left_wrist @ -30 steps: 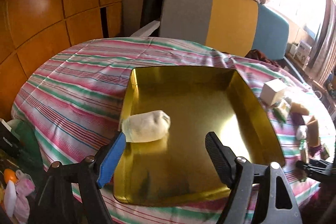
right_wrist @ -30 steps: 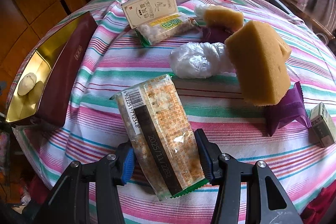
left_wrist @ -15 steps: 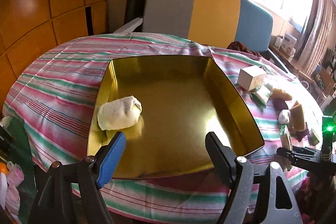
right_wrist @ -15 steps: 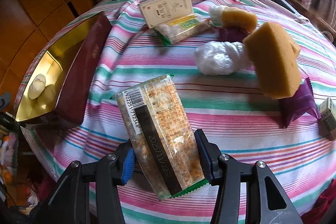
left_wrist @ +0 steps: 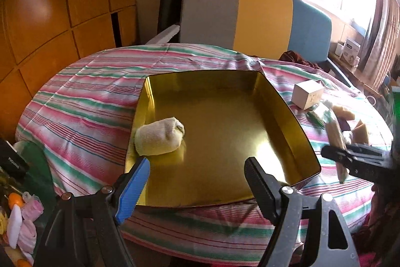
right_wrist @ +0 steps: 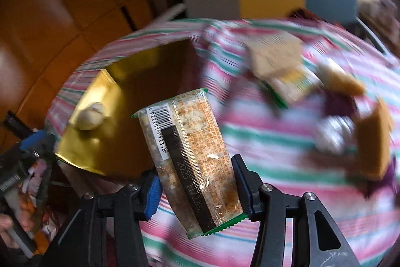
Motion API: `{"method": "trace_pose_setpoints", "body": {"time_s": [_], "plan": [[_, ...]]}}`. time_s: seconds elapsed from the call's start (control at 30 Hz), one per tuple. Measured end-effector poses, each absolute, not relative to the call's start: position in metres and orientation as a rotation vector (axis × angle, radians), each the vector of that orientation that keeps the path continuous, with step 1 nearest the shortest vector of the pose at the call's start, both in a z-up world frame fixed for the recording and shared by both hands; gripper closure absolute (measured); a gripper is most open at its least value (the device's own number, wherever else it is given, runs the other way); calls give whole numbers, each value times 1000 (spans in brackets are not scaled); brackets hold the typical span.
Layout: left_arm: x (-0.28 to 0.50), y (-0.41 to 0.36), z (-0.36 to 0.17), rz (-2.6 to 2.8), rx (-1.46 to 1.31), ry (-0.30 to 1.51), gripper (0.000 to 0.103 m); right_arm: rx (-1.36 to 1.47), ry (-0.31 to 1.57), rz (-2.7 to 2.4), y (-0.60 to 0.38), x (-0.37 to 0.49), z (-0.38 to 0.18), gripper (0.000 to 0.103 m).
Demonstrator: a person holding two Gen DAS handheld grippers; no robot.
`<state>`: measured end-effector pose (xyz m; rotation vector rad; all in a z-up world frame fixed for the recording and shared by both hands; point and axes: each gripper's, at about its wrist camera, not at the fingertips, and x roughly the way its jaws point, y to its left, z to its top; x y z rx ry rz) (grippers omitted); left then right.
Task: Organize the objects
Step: 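Carry the cracker packet into the gold tray and open the right tool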
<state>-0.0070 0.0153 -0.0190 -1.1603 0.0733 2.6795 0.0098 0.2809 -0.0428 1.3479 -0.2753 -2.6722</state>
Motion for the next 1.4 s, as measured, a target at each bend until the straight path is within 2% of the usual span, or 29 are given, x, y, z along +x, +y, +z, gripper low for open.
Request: {"method": "trace_pose_setpoints", "body": {"time_s": [0.23,0.53,0.73,0.97,1.1,1.4], "plan": [[-6,6,-15,2716,-1147,82,24,1314,-175,-2598,224,-32,-33,51],[-7,-7,-12,2752,-1145,81,24,1426,-239,-2458,189,-61,-67,49],[-5,-8,-10,2758,-1138,78,24,1405,-236,-2446,179,-57,-67,46],[-3,-4,-9,2755,-1126,93,24,1362,-224,-2499,187,-49,-53,45],[-2,0,-8,2751,-1122,106,24,1326,-224,-2556,201,-39,-43,38],[-2,14,-5,2716,-1098,129,24,1283,-289,-2713,264,-9,-26,31]]}}
